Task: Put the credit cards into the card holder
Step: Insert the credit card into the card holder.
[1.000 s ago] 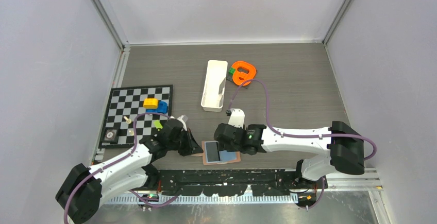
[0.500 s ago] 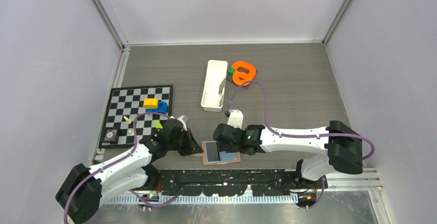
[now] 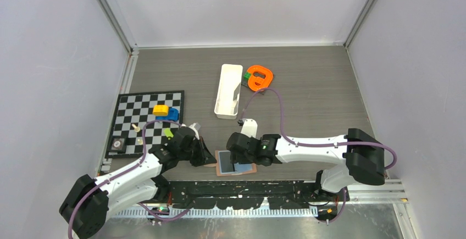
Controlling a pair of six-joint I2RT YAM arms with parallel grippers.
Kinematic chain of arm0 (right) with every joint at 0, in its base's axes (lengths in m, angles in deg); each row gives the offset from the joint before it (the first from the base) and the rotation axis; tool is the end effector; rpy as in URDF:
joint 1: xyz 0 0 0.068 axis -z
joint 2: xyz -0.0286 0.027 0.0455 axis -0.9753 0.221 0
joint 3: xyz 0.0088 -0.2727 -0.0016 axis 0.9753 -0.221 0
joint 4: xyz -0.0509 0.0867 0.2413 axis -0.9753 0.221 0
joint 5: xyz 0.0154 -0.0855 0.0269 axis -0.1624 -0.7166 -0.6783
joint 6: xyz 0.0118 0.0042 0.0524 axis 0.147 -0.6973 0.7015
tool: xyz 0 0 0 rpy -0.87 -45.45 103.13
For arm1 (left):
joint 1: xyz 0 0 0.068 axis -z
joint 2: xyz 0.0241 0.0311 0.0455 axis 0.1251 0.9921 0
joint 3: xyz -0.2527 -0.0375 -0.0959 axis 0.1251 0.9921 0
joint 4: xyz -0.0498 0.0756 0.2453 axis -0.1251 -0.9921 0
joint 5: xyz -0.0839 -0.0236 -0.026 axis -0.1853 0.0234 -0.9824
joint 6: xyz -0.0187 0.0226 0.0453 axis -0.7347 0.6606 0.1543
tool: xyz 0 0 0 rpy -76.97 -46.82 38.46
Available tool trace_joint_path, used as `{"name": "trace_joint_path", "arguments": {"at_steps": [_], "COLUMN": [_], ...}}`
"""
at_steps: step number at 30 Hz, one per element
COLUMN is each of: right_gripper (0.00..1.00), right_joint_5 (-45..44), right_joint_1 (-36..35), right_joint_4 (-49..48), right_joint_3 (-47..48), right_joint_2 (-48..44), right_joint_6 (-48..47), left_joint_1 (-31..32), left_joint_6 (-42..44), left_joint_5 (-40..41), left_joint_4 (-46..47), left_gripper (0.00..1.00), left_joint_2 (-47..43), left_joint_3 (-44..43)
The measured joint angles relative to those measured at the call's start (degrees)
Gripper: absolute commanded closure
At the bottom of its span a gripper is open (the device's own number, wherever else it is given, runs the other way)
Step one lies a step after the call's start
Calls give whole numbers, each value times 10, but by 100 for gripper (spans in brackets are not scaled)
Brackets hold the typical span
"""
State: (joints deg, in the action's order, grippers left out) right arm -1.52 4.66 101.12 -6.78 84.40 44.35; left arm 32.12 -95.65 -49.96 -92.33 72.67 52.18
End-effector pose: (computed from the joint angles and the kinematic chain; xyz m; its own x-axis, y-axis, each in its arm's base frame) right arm 0.0970 0.2703 0.2050 -0.8785 0.0191 -0.4775 -0.1565 0.9326 0.3252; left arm 0.1198 -0.1106 0.1475 -0.9380 -0.3024 -0.1693 -0.1117 0.7262 -0.6784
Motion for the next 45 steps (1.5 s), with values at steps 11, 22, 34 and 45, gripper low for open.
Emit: {"name": "trace_joint_path", "arguments": {"at_steps": [11,22,34,45], "right_gripper": [50,50,51,53], "right_joint_5": [-25,-32,-28,3], "right_joint_1": [0,0,0,0], "right_joint_4": [46,58,52,7], "right_joint_3": [1,1,1,1], "right_joint_2": [-12,-24,-20,-1], "right_joint_6": [-2,-2,-2,-9], "left_joint_1": [0,0,0,0], "left_joint_6": [0,0,0,0], "left_joint_5": [0,0,0,0], "left_joint_4": [0,0,0,0], "left_gripper": [100,100,100,100], "left_joint_2": [0,0,0,0], "left_joint_3": [0,0,0,0]}}
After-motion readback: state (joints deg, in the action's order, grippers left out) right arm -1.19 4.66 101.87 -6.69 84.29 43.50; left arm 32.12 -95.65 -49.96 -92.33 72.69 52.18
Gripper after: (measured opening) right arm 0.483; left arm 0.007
